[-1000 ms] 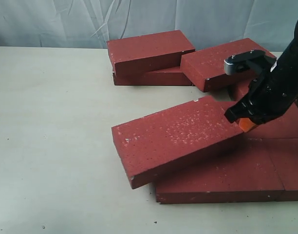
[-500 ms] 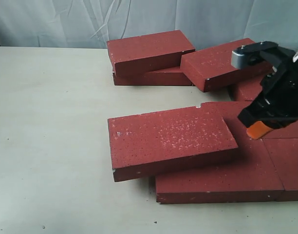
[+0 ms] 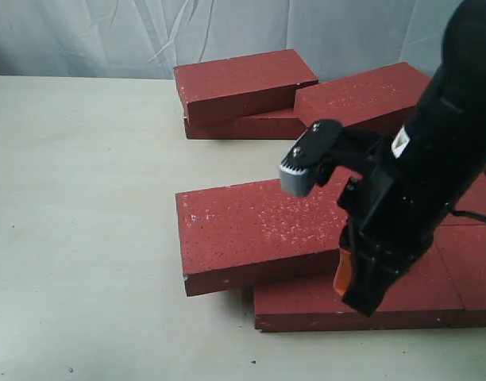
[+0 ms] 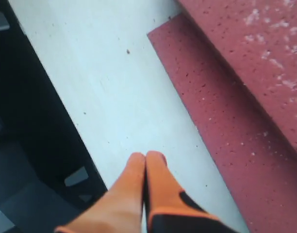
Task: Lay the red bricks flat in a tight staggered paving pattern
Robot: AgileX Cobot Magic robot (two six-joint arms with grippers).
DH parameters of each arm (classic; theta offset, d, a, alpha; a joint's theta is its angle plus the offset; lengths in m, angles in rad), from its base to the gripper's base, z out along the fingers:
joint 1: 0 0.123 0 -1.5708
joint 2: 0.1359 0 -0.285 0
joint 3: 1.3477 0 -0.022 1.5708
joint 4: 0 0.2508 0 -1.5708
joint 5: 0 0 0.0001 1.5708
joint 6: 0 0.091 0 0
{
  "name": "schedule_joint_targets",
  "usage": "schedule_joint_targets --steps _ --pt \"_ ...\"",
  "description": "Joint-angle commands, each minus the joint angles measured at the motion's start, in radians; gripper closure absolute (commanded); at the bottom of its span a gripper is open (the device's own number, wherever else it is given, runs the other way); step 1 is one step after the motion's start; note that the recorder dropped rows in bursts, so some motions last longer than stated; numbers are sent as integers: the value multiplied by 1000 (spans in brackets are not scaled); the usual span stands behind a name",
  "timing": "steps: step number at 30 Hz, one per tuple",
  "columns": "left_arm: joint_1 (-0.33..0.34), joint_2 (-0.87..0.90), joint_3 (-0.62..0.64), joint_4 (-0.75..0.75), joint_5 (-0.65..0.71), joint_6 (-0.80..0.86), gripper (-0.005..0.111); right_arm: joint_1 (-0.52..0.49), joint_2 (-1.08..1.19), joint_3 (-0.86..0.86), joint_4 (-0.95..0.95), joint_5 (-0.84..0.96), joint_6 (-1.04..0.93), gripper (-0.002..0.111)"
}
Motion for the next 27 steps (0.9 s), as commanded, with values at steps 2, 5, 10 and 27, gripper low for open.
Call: schedule_joint_targets --steps 2,5,10,27 --pt "0 -5 1 2 -7 -5 106 70 119 5 -79 -56 -33 109" --pt "0 -5 1 2 -7 -5 106 77 176 5 -79 -136 -33 109" --pt "0 -5 1 2 -7 -5 106 77 236 -5 -79 -266 -23 109" --pt "0 -5 1 2 -7 -5 106 77 346 -133 59 -553 9 109"
